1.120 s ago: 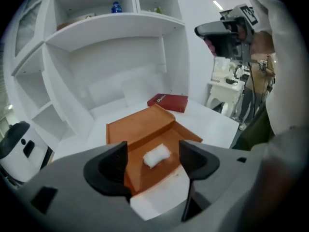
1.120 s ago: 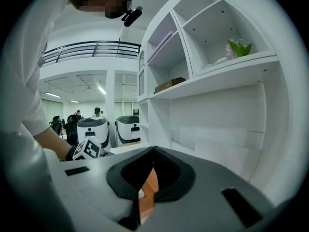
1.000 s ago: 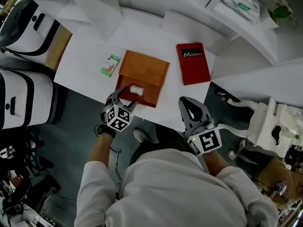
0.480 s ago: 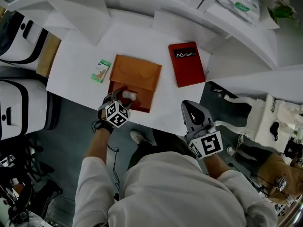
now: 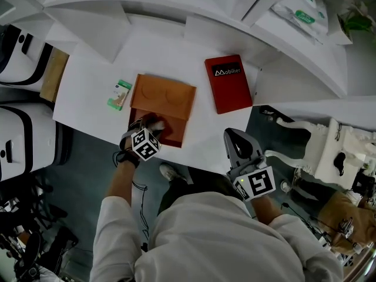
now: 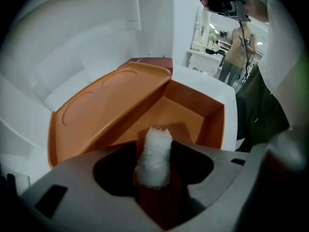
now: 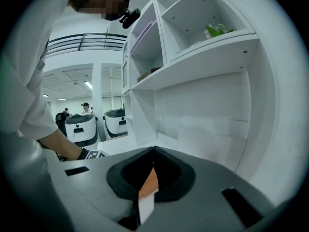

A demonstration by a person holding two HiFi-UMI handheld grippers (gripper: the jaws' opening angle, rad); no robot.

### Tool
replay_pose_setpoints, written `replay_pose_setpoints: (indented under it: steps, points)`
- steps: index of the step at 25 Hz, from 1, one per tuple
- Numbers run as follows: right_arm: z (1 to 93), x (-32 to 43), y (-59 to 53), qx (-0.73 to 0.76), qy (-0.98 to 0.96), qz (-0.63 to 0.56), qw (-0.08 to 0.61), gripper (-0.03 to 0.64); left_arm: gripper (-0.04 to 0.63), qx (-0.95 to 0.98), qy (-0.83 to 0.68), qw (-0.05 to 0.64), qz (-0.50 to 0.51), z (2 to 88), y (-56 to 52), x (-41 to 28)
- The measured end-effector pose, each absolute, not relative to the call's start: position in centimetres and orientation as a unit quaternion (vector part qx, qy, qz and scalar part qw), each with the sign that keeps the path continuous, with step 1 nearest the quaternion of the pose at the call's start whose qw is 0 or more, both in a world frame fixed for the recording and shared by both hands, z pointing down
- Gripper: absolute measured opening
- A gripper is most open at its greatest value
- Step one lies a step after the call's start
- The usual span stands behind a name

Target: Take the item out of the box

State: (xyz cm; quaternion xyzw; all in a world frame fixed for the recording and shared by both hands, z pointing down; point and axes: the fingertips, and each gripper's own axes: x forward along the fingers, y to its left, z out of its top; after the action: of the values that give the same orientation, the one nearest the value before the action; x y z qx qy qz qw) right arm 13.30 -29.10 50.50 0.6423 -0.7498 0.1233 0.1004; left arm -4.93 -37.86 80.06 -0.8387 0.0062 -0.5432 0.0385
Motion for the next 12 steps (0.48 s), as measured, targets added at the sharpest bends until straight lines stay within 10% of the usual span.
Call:
replay_pose_setpoints:
  steps: [12]
  points:
    - [51.04,13.92,-29.93,0.637,-0.754,0.127,0.1,0.023,0.189,-0.848,0.029,0.016,-0.529,79.67,-38.14,-4.55]
